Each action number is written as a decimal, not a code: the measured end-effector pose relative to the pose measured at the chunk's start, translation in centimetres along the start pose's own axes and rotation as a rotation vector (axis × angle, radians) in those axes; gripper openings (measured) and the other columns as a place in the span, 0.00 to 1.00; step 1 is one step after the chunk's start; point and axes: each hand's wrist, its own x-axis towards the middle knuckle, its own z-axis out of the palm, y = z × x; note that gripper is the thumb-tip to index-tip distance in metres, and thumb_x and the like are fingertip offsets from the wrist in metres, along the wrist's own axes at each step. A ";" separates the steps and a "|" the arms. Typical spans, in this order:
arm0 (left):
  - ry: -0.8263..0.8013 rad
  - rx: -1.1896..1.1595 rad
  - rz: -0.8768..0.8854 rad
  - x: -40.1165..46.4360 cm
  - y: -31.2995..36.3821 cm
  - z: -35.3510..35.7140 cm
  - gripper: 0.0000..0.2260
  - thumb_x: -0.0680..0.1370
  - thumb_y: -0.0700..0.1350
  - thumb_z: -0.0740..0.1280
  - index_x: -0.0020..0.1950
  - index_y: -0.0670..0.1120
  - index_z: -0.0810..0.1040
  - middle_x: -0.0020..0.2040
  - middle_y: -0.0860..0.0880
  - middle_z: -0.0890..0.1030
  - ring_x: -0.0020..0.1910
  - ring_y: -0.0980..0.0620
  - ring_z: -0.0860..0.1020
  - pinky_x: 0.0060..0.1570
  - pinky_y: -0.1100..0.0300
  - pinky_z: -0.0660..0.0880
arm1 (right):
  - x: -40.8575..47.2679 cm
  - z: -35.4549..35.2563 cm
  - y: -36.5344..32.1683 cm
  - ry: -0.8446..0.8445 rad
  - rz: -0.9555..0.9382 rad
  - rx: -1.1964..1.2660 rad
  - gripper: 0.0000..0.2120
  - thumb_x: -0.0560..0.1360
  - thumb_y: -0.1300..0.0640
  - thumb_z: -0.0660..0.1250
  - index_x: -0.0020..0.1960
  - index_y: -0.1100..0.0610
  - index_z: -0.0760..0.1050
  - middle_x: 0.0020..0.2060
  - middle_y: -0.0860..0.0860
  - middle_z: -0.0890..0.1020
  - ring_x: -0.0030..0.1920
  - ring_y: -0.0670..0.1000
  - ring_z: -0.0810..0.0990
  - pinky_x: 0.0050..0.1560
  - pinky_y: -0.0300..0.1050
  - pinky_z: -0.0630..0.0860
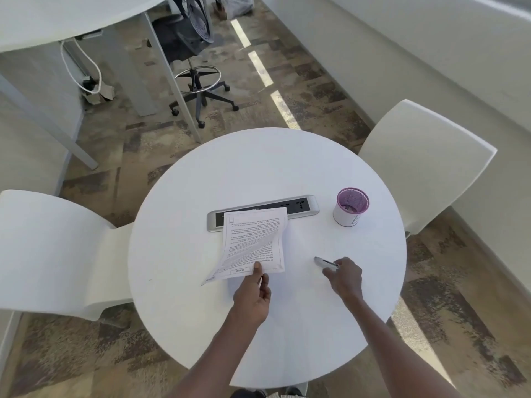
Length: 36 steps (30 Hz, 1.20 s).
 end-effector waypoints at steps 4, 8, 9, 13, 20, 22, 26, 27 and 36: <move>-0.016 -0.016 0.007 -0.7 0.1 0.7 0.09 0.73 0.40 0.76 0.50 0.46 0.79 0.47 0.50 0.84 0.42 0.54 0.80 0.37 0.63 0.69 | -1.6 -1.9 -1.7 0.007 -0.181 0.209 0.13 0.69 0.63 0.74 0.53 0.61 0.79 0.39 0.49 0.81 0.37 0.43 0.78 0.31 0.26 0.71; -0.044 -0.050 0.013 -1.2 0.2 1.2 0.10 0.74 0.41 0.76 0.52 0.46 0.80 0.48 0.50 0.84 0.42 0.53 0.80 0.37 0.63 0.71 | -3.0 -3.6 -3.7 -0.062 -0.276 0.350 0.20 0.68 0.60 0.76 0.57 0.52 0.75 0.44 0.47 0.83 0.41 0.43 0.82 0.36 0.28 0.75; -0.046 -0.056 0.015 -1.3 0.2 1.4 0.11 0.74 0.41 0.76 0.54 0.45 0.79 0.48 0.50 0.84 0.42 0.53 0.80 0.37 0.63 0.71 | -3.3 -3.9 -4.2 -0.086 -0.272 0.406 0.20 0.68 0.59 0.78 0.57 0.52 0.75 0.44 0.47 0.83 0.42 0.44 0.83 0.38 0.29 0.76; -0.057 -0.073 0.016 -1.8 0.4 1.9 0.14 0.73 0.41 0.77 0.57 0.45 0.79 0.49 0.49 0.84 0.45 0.53 0.81 0.36 0.63 0.71 | -4.4 -4.5 -5.8 -0.201 -0.255 0.743 0.14 0.74 0.54 0.74 0.57 0.59 0.78 0.42 0.50 0.87 0.39 0.46 0.81 0.42 0.39 0.76; -0.065 -0.080 0.034 -2.4 0.8 2.3 0.15 0.73 0.42 0.77 0.58 0.46 0.79 0.49 0.50 0.84 0.47 0.52 0.82 0.37 0.63 0.71 | -5.7 -2.8 -6.5 -0.444 -0.021 0.992 0.16 0.78 0.44 0.65 0.54 0.56 0.78 0.39 0.52 0.76 0.33 0.51 0.76 0.34 0.46 0.74; -0.065 -0.072 0.041 -2.5 0.9 2.3 0.14 0.73 0.41 0.77 0.56 0.46 0.79 0.49 0.49 0.85 0.48 0.52 0.82 0.38 0.63 0.72 | -5.8 -2.4 -6.3 -0.472 -0.020 0.881 0.15 0.80 0.45 0.64 0.53 0.57 0.77 0.42 0.53 0.77 0.32 0.50 0.74 0.32 0.45 0.69; -0.067 -0.061 0.059 -2.6 0.7 2.2 0.12 0.74 0.41 0.76 0.55 0.47 0.79 0.52 0.48 0.85 0.52 0.50 0.84 0.40 0.62 0.74 | -5.9 -2.4 -6.3 -0.535 -0.115 0.654 0.14 0.80 0.47 0.65 0.59 0.57 0.77 0.51 0.51 0.86 0.39 0.49 0.78 0.35 0.42 0.73; -0.068 -0.056 0.064 -2.6 0.6 2.1 0.11 0.75 0.41 0.75 0.55 0.48 0.79 0.51 0.48 0.85 0.52 0.50 0.84 0.41 0.62 0.74 | -6.0 -2.3 -6.4 -0.545 -0.135 0.621 0.15 0.79 0.48 0.66 0.59 0.57 0.78 0.52 0.50 0.86 0.40 0.49 0.80 0.35 0.42 0.74; -0.080 0.000 0.109 -2.3 0.3 2.4 0.08 0.75 0.43 0.75 0.52 0.49 0.81 0.50 0.51 0.86 0.51 0.53 0.84 0.38 0.63 0.73 | -5.8 -1.6 -7.9 -0.534 -0.108 0.646 0.17 0.75 0.48 0.72 0.55 0.60 0.83 0.39 0.51 0.85 0.39 0.49 0.82 0.38 0.42 0.79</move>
